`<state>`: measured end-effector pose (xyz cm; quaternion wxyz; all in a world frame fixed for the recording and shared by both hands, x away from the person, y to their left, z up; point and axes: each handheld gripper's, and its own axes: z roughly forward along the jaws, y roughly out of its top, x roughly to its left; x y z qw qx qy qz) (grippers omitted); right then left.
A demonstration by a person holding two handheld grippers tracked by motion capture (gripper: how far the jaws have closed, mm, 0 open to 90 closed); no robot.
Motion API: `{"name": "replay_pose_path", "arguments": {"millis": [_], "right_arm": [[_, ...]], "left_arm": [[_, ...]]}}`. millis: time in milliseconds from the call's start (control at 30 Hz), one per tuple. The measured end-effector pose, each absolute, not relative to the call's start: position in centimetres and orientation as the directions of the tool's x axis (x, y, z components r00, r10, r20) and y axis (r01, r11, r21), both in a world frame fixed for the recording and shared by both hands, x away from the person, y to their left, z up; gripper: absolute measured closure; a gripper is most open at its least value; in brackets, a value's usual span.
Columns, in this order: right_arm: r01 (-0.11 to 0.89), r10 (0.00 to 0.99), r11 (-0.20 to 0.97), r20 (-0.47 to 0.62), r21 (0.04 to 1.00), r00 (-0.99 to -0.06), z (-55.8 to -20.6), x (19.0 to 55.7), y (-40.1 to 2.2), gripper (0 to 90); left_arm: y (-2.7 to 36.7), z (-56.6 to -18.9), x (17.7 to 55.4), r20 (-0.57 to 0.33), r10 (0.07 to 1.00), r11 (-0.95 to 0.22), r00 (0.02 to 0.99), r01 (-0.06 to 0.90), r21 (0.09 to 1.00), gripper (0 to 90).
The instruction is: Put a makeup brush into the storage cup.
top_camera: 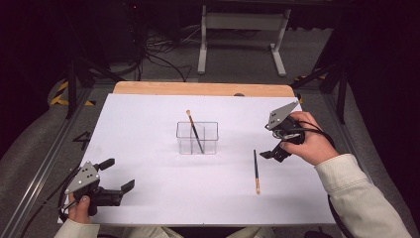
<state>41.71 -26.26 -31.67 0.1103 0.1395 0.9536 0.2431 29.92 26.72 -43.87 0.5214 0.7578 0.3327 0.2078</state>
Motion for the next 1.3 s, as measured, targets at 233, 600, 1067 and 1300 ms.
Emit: {"name": "replay_pose_path", "arguments": {"millis": [233, 600, 1067, 1300], "right_arm": [[0.218, 0.315, 0.862, -0.145, 0.458, -0.938, -31.8, 41.7, -25.7, 4.8], [0.191, 0.261, 0.901, -0.133, 0.389, -0.956, -32.5, 41.6, -24.8, 5.4], [0.191, 0.239, 0.922, -0.106, 0.337, -0.965, -33.6, 41.7, -24.1, 5.2], [0.186, 0.228, 0.925, -0.093, 0.330, -0.969, -34.5, 41.8, -24.0, 5.1]], "left_arm": [[26.6, -43.9, 30.0, -0.034, 0.718, -0.234, 0.695, 0.287, 0.929, 0.6], [26.6, -43.9, 30.1, -0.034, 0.716, -0.234, 0.698, 0.286, 0.929, 0.6], [26.7, -43.9, 29.9, -0.035, 0.717, -0.235, 0.696, 0.288, 0.928, 0.6], [26.6, -43.9, 30.0, -0.034, 0.717, -0.235, 0.697, 0.287, 0.929, 0.6]]}}
